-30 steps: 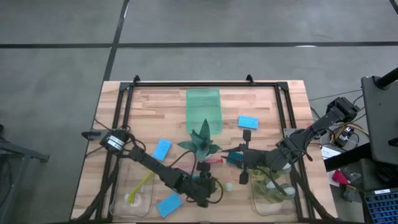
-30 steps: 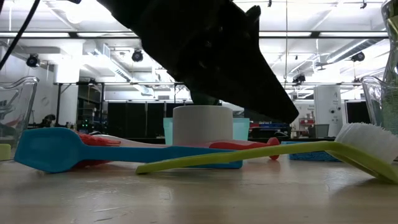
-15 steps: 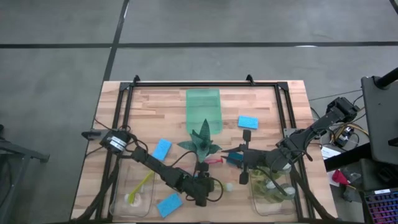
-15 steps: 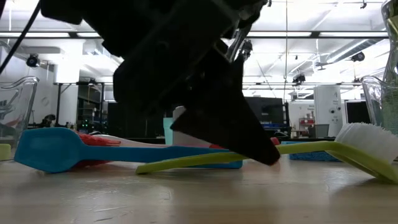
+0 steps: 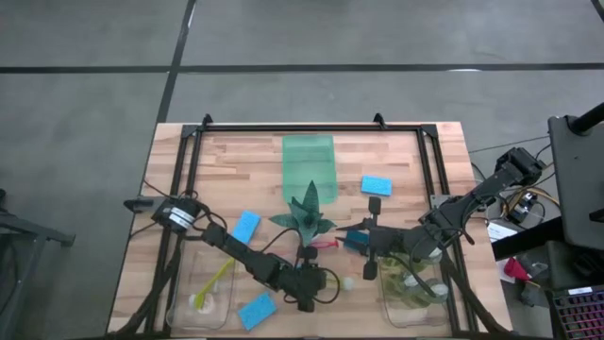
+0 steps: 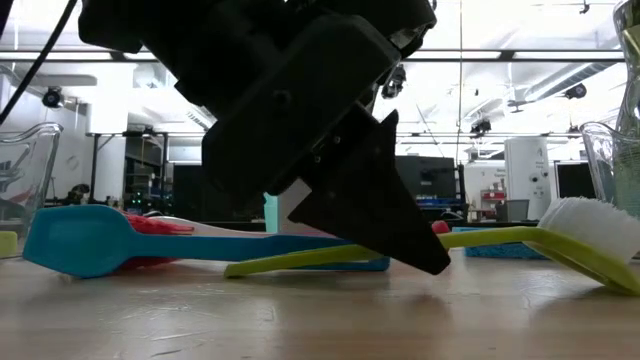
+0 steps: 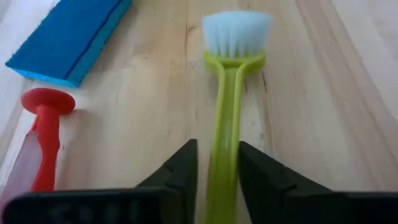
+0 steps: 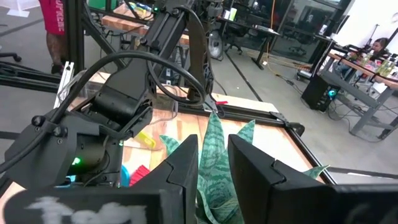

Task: Pick & Place Kitchen Sink Supplies
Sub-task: Put the green dish brush into the left transparent bin

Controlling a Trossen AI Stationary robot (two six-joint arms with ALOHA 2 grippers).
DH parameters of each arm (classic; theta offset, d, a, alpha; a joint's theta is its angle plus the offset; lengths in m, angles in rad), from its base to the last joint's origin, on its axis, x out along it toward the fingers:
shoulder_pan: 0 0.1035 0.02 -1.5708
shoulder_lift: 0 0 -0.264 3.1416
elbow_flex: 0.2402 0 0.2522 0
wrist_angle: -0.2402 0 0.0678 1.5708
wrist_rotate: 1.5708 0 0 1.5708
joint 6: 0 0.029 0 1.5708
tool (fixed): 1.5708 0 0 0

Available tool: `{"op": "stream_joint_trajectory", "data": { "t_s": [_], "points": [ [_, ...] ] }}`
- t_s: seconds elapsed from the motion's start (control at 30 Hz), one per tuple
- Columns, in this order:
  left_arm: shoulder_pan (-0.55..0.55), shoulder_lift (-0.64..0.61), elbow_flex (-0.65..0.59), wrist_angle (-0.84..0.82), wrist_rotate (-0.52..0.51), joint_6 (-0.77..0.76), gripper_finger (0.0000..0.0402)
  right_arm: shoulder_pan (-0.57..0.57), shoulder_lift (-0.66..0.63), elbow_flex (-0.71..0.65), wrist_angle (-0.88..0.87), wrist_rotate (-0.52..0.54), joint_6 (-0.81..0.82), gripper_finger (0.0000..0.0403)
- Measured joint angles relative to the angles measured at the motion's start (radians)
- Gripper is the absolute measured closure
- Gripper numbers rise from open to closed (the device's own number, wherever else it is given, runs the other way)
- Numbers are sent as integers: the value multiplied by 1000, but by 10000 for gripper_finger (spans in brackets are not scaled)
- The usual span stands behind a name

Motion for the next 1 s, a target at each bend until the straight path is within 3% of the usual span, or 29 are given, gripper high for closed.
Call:
{"op": "stream_joint_trajectory", "data": {
  "t_s": [0.17, 0.63, 0.77, 1.0],
  "points": [
    [0, 0, 0, 1, 0, -1, 358, 0, 0, 0, 0, 0, 0, 322],
    [-22, -83, 7, -16, 123, -103, 336, 1, 0, 0, -6, 0, 0, 325],
    [-41, -135, 6, -75, 165, -147, 357, 1, 1, 0, -20, 0, 8, 319],
    [-88, -234, 5, -237, 177, -213, 349, 2, 1, 0, -21, 1, 8, 320]
  ]
}}
